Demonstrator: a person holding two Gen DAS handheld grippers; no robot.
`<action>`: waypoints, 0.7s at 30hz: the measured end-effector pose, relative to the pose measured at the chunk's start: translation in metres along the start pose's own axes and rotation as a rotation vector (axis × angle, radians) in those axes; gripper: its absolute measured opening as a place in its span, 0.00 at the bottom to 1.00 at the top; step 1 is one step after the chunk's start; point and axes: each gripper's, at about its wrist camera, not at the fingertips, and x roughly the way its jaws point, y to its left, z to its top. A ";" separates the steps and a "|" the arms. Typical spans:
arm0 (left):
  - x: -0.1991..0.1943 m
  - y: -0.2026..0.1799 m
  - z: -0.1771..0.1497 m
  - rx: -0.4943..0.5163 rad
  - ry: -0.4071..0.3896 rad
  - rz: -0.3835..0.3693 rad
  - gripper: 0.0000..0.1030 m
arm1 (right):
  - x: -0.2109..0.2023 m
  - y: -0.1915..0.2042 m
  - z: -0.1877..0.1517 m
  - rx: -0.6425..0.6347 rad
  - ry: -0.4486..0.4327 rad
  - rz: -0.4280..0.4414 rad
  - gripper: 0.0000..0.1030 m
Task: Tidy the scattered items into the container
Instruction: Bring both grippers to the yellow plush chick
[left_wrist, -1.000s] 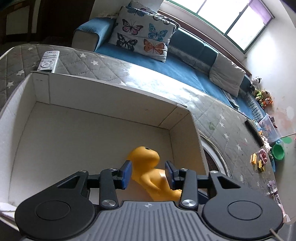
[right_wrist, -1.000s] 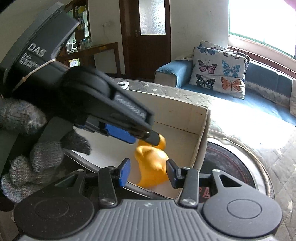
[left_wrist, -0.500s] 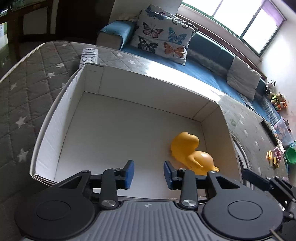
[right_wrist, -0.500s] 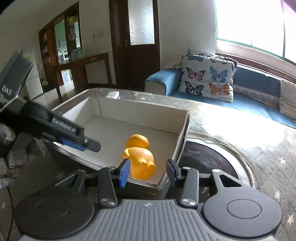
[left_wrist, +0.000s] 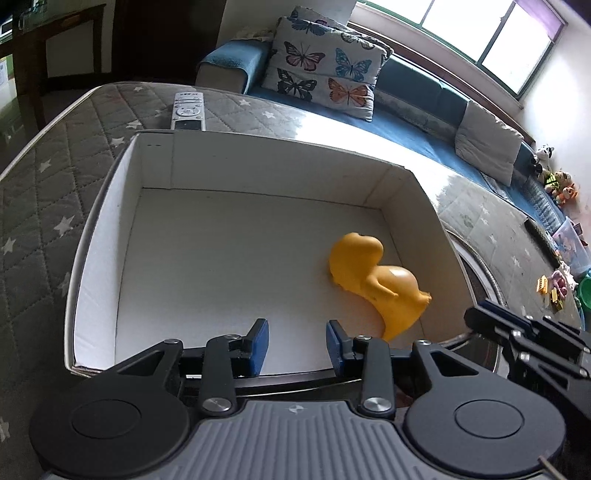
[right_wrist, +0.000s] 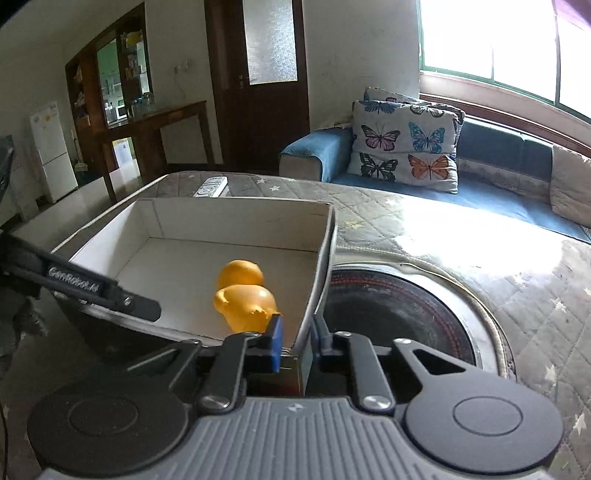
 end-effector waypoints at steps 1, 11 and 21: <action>-0.001 0.001 -0.001 -0.001 0.001 0.002 0.36 | 0.001 0.000 0.000 -0.003 -0.001 0.001 0.09; -0.007 0.004 -0.009 -0.034 -0.013 -0.001 0.36 | 0.000 -0.001 0.000 -0.030 -0.019 0.014 0.17; -0.038 -0.014 -0.019 -0.009 -0.110 -0.017 0.36 | -0.046 0.005 -0.011 -0.080 -0.053 -0.007 0.35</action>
